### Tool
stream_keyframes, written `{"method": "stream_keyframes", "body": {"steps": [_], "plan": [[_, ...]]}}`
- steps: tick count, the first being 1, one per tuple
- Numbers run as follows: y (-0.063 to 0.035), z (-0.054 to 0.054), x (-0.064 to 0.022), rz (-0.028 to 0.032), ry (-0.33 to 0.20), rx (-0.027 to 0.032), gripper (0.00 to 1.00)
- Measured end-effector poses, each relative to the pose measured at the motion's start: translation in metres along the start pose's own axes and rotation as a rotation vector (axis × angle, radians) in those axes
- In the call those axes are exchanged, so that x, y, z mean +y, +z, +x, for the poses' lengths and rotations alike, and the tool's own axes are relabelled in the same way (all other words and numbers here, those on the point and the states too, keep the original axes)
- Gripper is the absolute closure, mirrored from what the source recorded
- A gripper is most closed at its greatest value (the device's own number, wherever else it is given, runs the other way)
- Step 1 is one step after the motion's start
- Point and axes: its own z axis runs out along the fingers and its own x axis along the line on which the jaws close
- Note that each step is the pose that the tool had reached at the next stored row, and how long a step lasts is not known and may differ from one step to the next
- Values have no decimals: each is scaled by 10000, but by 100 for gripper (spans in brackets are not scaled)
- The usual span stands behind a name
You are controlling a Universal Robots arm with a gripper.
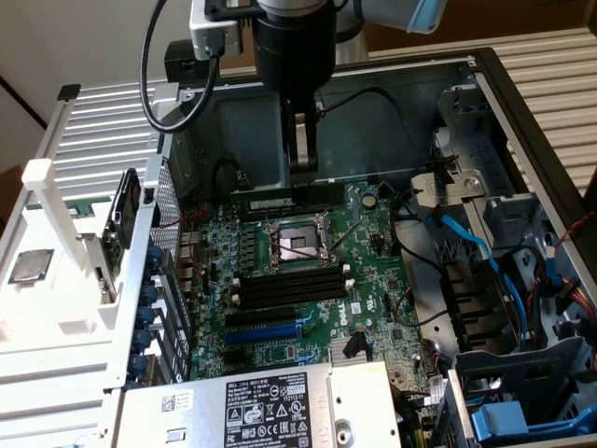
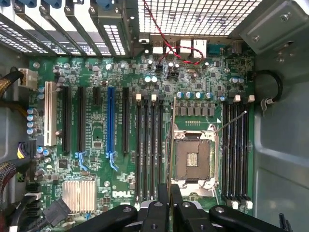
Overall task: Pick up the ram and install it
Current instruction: 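Insert the ram into the slot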
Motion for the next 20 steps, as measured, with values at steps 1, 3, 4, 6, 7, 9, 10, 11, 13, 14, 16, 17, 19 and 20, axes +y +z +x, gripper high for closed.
{"method": "stream_keyframes", "body": {"steps": [1,3,4,6,7,9,10,11,13,14,16,17,19,20], "plan": [[5,13,-1,-1,-1,15,87],[12,28,-1,0,-1,17,87],[14,38,-1,-1,-1,18,87],[24,74,-1,0,-1,18,87],[29,84,-1,0,-2,17,87],[43,123,-2,0,-4,17,87],[49,135,-2,-1,-4,18,87],[59,142,-2,0,-5,17,87],[90,152,-2,1,-6,16,87],[108,155,-2,0,-7,17,87],[144,159,-3,0,-9,18,87],[163,160,-3,0,-10,17,87],[198,162,-4,0,-13,17,87],[217,163,-4,-1,-16,19,87]]}}
